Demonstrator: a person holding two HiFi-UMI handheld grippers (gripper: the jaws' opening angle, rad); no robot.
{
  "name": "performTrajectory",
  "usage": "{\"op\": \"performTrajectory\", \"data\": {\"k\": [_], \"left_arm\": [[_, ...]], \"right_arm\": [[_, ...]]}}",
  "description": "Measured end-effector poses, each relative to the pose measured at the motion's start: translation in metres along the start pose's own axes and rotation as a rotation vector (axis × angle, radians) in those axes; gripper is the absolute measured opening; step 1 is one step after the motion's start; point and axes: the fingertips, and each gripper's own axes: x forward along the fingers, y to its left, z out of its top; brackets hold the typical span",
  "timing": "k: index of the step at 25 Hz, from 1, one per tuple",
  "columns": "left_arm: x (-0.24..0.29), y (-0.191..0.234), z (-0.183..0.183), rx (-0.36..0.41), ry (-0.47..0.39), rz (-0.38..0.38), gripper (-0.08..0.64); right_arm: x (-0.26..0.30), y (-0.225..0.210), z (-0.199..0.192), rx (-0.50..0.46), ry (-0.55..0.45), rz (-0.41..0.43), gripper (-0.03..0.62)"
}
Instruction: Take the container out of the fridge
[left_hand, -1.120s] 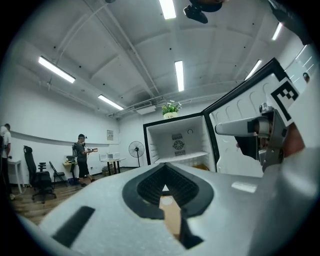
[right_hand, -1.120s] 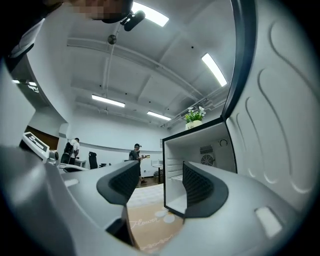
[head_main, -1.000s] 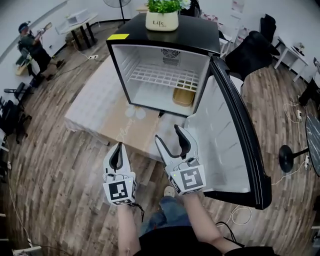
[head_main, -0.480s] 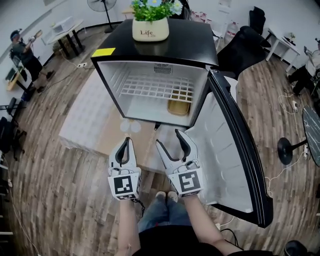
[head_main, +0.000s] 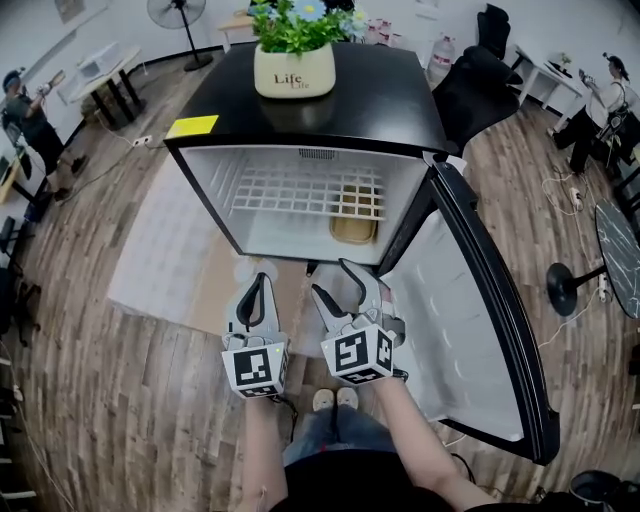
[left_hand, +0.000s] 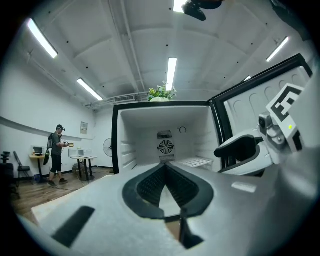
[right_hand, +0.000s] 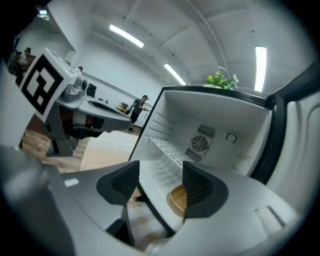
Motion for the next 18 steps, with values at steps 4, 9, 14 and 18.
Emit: {"op": "performTrajectory", "data": {"k": [4, 9, 14, 18], "left_arm": [[0.011, 0.013, -0.008, -0.015, 0.011, 0.010, 0.008], [0.020, 0.027, -0.012, -0.028, 0.014, 0.029, 0.008], [0.020, 0.039, -0.019, -0.035, 0.029, 0.047, 0.008], [0.019, 0.044, -0.025, -0.040, 0.039, 0.053, 0.008]], "right_arm": [[0.029, 0.009, -0.016, -0.160, 0.123, 0.039, 0.261], [0.065, 0.017, -0.030, -0.317, 0.246, 0.072, 0.259], [0.096, 0.015, -0.060, -0.407, 0.387, 0.101, 0.261], [0.109, 0.005, -0.088, -0.431, 0.507, 0.098, 0.261]]}}
